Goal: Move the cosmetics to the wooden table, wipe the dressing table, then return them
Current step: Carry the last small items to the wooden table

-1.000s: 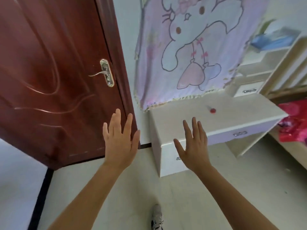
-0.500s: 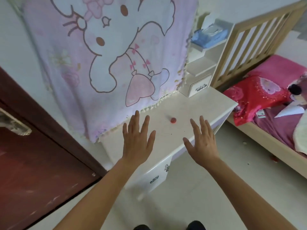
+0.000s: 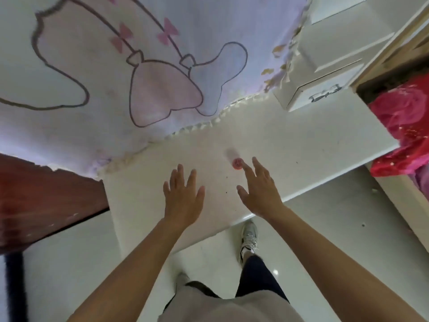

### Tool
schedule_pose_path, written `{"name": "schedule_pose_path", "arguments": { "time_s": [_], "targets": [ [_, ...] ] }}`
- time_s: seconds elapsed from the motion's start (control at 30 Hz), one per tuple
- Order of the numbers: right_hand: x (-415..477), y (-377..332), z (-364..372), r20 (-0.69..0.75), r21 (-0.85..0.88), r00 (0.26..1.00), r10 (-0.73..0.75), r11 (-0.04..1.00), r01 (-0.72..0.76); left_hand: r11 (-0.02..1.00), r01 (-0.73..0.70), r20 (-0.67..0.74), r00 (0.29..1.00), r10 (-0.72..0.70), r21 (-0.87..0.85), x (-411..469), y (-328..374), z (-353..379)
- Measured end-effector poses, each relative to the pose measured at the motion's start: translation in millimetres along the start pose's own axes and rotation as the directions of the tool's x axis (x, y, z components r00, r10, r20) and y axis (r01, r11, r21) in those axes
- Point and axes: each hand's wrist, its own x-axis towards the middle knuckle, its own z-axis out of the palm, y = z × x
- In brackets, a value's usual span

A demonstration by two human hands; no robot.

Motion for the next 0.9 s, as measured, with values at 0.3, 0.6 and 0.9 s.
{"name": "schedule_pose_path", "arguments": {
  "time_s": [0.3,0.6,0.9],
  "targets": [
    [84,46,17,0.255,-0.171,0.918,-0.305,0.92,0.353,0.959,0.271,0.153,0.954,-0.256,-0.083,11,31,57],
    [83,40,-4,0.143,-0.043,0.92,-0.364,0.927,0.374,0.941,0.316,0.021,0.949,-0.316,-0.118,9,29,32],
    [37,-109,-10,0.155,-0.048,0.757,-0.635,0.76,0.648,0.857,0.486,-0.224,0.828,-0.515,-0.171,-108,-69,-43]
  ]
}}
